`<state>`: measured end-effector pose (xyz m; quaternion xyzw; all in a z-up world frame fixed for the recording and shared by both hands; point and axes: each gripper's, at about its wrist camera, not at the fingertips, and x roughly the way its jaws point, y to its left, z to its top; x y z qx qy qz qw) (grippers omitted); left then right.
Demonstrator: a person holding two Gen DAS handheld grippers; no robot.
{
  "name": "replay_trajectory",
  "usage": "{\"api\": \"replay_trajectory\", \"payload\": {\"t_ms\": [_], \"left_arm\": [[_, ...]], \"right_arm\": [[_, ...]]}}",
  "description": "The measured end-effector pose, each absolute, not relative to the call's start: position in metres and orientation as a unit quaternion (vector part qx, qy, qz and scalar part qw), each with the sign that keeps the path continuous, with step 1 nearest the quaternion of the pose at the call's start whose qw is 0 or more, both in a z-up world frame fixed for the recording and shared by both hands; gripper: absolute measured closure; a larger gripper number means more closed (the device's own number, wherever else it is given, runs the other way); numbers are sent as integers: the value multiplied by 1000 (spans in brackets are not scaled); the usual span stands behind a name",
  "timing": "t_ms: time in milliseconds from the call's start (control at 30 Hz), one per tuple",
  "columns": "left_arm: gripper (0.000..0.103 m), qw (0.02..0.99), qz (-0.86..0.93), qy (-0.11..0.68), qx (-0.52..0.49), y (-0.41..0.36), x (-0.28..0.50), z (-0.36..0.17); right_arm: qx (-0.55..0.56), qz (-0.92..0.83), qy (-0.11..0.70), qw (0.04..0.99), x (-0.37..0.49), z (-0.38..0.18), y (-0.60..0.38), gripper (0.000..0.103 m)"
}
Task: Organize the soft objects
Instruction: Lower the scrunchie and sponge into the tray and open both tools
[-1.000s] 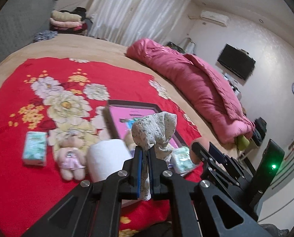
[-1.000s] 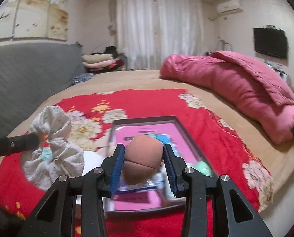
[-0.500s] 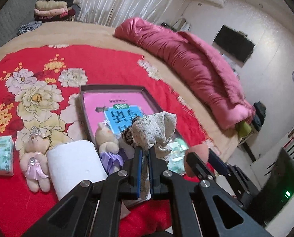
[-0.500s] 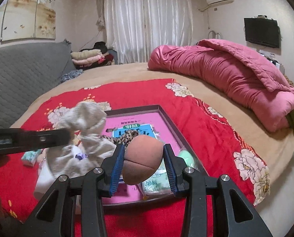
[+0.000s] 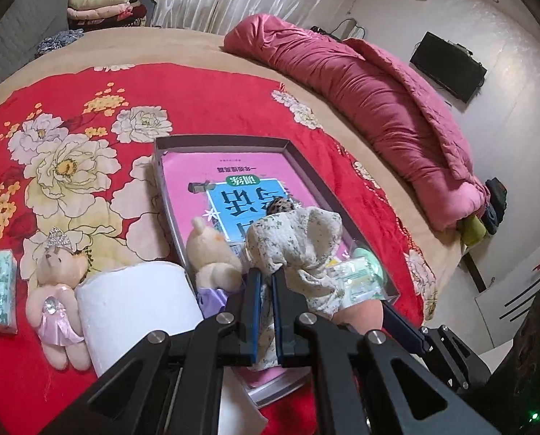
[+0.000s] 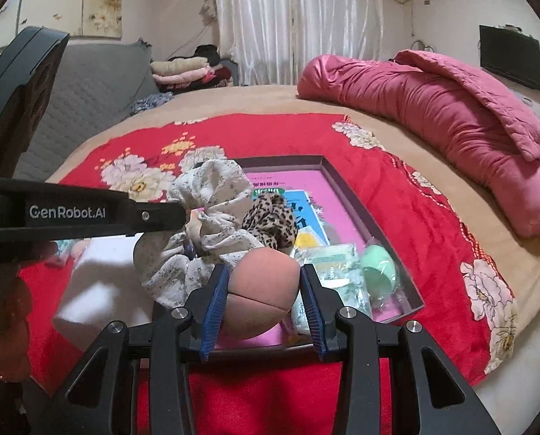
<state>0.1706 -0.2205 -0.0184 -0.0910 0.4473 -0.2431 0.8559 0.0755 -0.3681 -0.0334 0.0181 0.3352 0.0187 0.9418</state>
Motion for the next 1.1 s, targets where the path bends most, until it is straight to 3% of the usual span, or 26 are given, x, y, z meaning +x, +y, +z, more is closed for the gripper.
{"api": "replay_trajectory", "payload": {"t_ms": [1100], "left_arm": [[96,842,-239,475,-92,-222,177,-31]], "right_arm": [[-3,35,391,920,94,-80,-361,61]]}}
